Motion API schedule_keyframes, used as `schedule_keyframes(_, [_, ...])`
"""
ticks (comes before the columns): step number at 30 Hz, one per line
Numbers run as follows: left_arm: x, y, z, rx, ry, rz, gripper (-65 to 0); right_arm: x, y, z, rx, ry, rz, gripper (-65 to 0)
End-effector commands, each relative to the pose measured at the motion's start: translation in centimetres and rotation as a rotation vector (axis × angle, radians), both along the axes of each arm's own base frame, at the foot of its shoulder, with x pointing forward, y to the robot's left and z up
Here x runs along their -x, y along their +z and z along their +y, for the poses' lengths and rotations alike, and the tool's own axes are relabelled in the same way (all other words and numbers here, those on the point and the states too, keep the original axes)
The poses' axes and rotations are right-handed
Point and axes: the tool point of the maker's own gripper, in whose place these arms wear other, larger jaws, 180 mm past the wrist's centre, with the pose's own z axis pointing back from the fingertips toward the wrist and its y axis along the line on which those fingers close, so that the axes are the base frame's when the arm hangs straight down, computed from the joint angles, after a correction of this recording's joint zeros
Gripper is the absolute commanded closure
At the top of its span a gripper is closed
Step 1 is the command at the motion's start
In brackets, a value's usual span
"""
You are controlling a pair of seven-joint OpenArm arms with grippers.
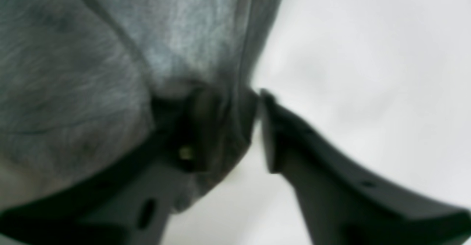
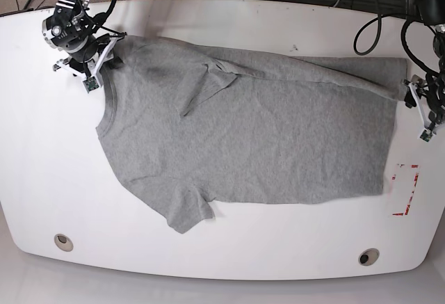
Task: Layout the t-shirt on the table in an organized manner, then fold the t-shirt properly
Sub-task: 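Open both grippers and release the shirt edges, then move the right gripper over the shirt's sleeve near the collar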
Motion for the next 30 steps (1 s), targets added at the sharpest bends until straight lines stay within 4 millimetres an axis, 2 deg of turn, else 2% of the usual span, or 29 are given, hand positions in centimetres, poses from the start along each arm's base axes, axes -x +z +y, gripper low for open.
schedule_keyframes(1, [-2.1,3.1,0.1,-0.018,-0.026,-0.097,-39.4,-0.8,1.2,-0.2,0.015,0.008,-0.042,-31.1])
schedule_keyframes(6, [-2.7,5.8,1.0,-0.039,-0.001,-0.183,-39.6,-1.7,3.0,0.0,0.037,0.026,-0.095,-43.0])
schedule_keyframes(10, [-2.8,7.1,1.2,-0.048,0.008,-0.224,-39.6,-2.2,4.4,0.5,0.05,0.04,-0.137,-48.8])
schedule_keyframes(14, [-1.7,6.4,0.8,-0.039,0.019,-0.218,-39.6,-2.4,5.4,1.6,0.038,0.04,-0.172,-52.6])
schedule_keyframes(16, [-0.9,6.2,0.9,-0.038,0.03,-0.219,-39.6,-2.2,5.7,1.4,0.046,0.028,-0.17,-53.0])
schedule_keyframes(20, [0.6,4.9,0.1,-0.01,0.048,-0.21,-39.6,-1.5,5.3,1.5,0.039,-0.007,-0.136,-53.0])
schedule_keyframes(26, [2.8,2.6,-1.2,0.026,0.056,-0.162,-39.3,-0.4,4.5,3.4,-0.067,-0.029,-0.122,-52.3])
schedule_keyframes(30, [4.0,1.4,-1.6,0.048,0.077,-0.139,-39.2,-0.8,4.5,5.6,-0.142,0.006,-0.137,-52.5])
